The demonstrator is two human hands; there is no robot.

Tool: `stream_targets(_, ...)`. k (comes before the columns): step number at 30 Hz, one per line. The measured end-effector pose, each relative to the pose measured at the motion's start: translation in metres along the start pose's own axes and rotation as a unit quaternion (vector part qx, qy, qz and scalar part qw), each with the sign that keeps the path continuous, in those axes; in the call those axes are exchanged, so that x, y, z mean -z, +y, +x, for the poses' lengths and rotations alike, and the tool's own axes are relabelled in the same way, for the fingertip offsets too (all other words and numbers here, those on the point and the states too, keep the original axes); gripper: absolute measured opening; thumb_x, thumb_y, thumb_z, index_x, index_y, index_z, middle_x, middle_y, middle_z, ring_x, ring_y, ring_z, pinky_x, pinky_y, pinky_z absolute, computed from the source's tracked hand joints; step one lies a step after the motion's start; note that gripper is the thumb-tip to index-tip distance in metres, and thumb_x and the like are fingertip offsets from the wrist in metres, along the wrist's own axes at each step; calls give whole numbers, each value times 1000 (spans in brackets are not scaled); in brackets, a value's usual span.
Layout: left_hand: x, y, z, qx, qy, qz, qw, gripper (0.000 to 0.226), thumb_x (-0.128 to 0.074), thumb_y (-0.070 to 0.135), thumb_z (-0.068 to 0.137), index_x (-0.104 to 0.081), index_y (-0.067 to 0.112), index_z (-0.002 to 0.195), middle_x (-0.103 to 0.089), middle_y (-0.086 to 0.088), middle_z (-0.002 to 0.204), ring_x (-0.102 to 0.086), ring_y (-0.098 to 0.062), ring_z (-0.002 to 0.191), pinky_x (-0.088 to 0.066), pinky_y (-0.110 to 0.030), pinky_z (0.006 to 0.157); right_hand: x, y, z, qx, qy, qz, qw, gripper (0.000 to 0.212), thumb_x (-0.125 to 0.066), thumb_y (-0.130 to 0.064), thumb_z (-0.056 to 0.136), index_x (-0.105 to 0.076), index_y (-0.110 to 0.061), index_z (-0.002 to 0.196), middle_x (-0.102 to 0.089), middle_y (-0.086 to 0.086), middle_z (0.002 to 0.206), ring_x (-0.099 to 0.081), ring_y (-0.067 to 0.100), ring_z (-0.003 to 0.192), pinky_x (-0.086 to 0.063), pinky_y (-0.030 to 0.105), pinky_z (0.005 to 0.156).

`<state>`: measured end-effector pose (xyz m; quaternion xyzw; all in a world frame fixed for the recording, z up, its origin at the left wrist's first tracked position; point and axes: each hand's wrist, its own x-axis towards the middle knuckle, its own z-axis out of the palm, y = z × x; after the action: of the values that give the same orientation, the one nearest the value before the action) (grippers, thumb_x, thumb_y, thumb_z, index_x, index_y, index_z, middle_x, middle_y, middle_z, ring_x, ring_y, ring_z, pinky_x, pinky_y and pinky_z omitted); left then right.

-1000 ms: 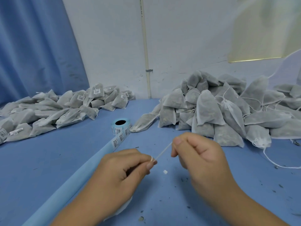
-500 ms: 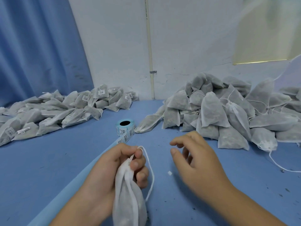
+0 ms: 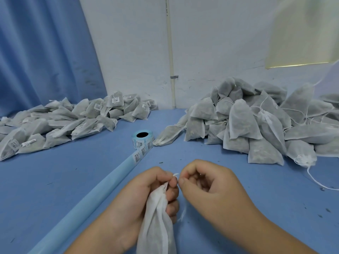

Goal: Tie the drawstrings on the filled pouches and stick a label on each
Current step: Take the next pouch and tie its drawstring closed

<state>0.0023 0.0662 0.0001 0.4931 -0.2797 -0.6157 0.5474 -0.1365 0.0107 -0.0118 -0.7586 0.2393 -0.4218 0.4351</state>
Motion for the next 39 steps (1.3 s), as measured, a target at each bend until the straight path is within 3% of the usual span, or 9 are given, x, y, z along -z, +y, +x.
stream_targets(4, -1, -3, -3, -57, -95, 105, 988, 43, -30, 1, 99, -37, 10, 58, -32, -2, 32, -28, -9, 22, -23, -17, 30, 0, -2, 3, -71, -21, 30, 997, 10, -65, -16, 76, -64, -19, 66, -46, -13, 45, -39, 6, 45, -36, 22, 46)
stream_targets(6, -4, 0, -1, -33, -82, 119, 989, 40, -36, 0, 96, -40, 9, 57, -34, -3, 35, -30, -10, 25, -25, -17, 32, 3, -2, 4, -94, -38, 35, 994, 16, -66, -13, 77, -64, -21, 62, -47, -13, 45, -40, 8, 46, -34, 21, 44)
stream_targets(10, 2, -2, -4, -76, -41, 122, 989, 11, -60, 12, 59, -54, 8, 51, -44, -11, 50, -40, -20, 37, -35, -22, 38, 8, -2, 6, -111, -70, 42, 990, 21, -65, -10, 78, -65, -22, 61, -47, -12, 46, -43, 9, 46, -34, 21, 44)
stream_targets(14, 11, -5, 0, -100, -61, 162, 980, 18, -66, 27, 57, -58, 11, 55, -50, -11, 53, -46, -20, 40, -40, -24, 41, 9, 0, 8, -125, -97, 55, 986, 28, -65, -6, 78, -64, -22, 56, -47, -11, 43, -45, 6, 42, -37, 16, 42)
stream_targets(19, 14, 0, -3, -89, -76, 197, 973, 20, -67, 31, 60, -62, 12, 58, -54, -9, 56, -50, -19, 42, -42, -23, 44, 10, 2, 9, -127, -125, 67, 982, 6, -61, -25, 61, -65, -26, 57, -46, -9, 46, -45, 8, 44, -37, 21, 45)
stream_targets(25, 10, 3, -9, -77, -45, 211, 973, 16, -63, 25, 67, -66, 13, 58, -53, -6, 57, -46, -15, 44, -38, -21, 45, 11, 5, 9, -130, -143, 65, 979, 7, -59, -27, 61, -65, -29, 57, -49, -9, 48, -48, 6, 45, -37, 22, 48)
stream_targets(29, 5, 5, -13, -102, -4, 252, 962, 27, -71, 38, 50, -66, 13, 60, -47, -12, 63, -40, -17, 49, -29, -26, 49, 12, 9, 10, -133, -153, 60, 977, 8, -57, -24, 63, -64, -27, 60, -49, -10, 49, -50, 6, 46, -39, 24, 50)
stream_targets(36, 2, 4, -16, -141, 43, 311, 939, 17, -65, 34, 62, -73, 19, 61, -53, 8, 48, -41, -3, 42, -32, -21, 50, 15, 13, 8, -115, -181, 38, 976, 10, -58, -17, 69, -67, -22, 68, -49, -8, 50, -44, 7, 48, -37, 26, 53)
stream_targets(39, 1, 3, -16, -163, 53, 318, 932, 17, -66, 34, 62, -73, 18, 61, -59, 9, 57, -46, 0, 45, -33, -23, 56, 15, 13, 8, -115, -181, 39, 976, 10, -58, -19, 67, -67, -24, 67, -51, -8, 49, -45, 7, 49, -37, 27, 55)
